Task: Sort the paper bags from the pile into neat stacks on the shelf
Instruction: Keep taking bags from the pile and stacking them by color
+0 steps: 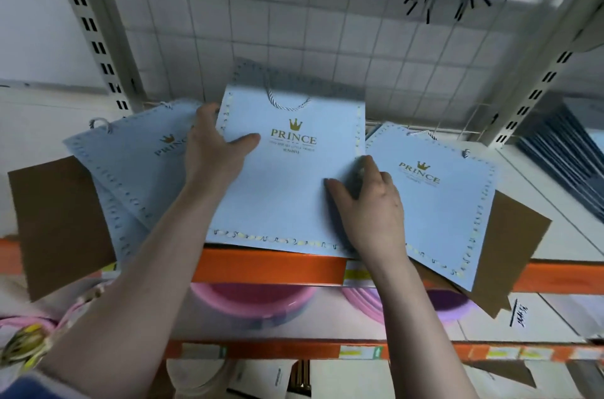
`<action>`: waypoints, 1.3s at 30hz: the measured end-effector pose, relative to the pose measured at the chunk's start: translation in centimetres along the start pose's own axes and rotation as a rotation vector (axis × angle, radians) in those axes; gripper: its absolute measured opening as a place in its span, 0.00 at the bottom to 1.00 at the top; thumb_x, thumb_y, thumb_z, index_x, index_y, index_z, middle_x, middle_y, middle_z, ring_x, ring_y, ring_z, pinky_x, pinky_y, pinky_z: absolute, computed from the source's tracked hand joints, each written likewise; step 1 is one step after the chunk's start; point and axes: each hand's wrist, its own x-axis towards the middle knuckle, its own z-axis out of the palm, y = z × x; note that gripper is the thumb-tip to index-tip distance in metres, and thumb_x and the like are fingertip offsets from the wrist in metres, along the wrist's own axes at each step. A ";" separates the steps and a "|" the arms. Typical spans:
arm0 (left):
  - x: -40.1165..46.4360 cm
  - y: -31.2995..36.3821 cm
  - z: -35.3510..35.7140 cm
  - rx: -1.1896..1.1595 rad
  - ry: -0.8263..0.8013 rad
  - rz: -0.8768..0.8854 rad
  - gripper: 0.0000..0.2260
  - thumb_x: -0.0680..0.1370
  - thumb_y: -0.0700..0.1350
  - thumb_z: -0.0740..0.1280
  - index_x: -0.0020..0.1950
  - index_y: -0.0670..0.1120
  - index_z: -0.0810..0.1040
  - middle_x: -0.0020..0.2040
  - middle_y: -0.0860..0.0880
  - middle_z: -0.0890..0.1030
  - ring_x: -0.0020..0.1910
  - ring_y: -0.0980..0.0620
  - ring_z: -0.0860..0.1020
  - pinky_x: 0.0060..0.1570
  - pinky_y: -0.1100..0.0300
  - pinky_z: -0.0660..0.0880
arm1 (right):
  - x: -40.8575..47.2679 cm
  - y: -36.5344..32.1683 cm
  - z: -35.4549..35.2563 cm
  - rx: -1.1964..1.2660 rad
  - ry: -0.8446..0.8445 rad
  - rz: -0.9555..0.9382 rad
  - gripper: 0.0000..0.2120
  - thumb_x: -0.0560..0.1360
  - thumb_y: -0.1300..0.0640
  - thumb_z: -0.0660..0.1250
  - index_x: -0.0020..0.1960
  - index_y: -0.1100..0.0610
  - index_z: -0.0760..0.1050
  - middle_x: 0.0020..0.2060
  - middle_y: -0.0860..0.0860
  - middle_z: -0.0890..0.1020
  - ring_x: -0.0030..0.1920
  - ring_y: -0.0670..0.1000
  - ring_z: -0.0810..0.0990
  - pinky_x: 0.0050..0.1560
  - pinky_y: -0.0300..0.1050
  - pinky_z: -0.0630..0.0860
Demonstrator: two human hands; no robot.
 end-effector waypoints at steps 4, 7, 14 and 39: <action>-0.8 0.9 -0.6 -0.116 0.011 0.019 0.20 0.63 0.46 0.72 0.49 0.61 0.68 0.52 0.53 0.78 0.50 0.51 0.79 0.51 0.44 0.77 | -0.6 -0.4 -0.6 0.115 -0.007 0.105 0.28 0.76 0.46 0.64 0.72 0.53 0.61 0.52 0.53 0.69 0.57 0.58 0.73 0.56 0.46 0.67; -1.3 1.3 -0.8 -0.181 0.015 0.019 0.22 0.69 0.40 0.73 0.53 0.59 0.67 0.50 0.55 0.77 0.49 0.54 0.78 0.52 0.49 0.77 | -1.2 -0.6 -1.2 0.145 0.008 0.117 0.30 0.76 0.47 0.64 0.74 0.50 0.58 0.48 0.50 0.66 0.55 0.57 0.73 0.49 0.42 0.63; -4.3 3.7 0.7 -0.137 -0.004 0.051 0.20 0.64 0.45 0.72 0.50 0.57 0.67 0.48 0.55 0.77 0.50 0.49 0.78 0.53 0.47 0.76 | -2.3 1.2 -4.9 0.197 0.064 0.120 0.30 0.76 0.48 0.64 0.75 0.47 0.56 0.52 0.52 0.67 0.56 0.61 0.74 0.51 0.46 0.66; -26.5 15.9 33.9 0.343 -0.267 0.346 0.23 0.72 0.54 0.69 0.61 0.43 0.70 0.55 0.40 0.71 0.57 0.43 0.69 0.51 0.51 0.71 | -6.6 32.5 -31.1 -0.096 0.362 0.238 0.15 0.75 0.50 0.63 0.54 0.59 0.69 0.49 0.55 0.70 0.48 0.59 0.72 0.40 0.46 0.61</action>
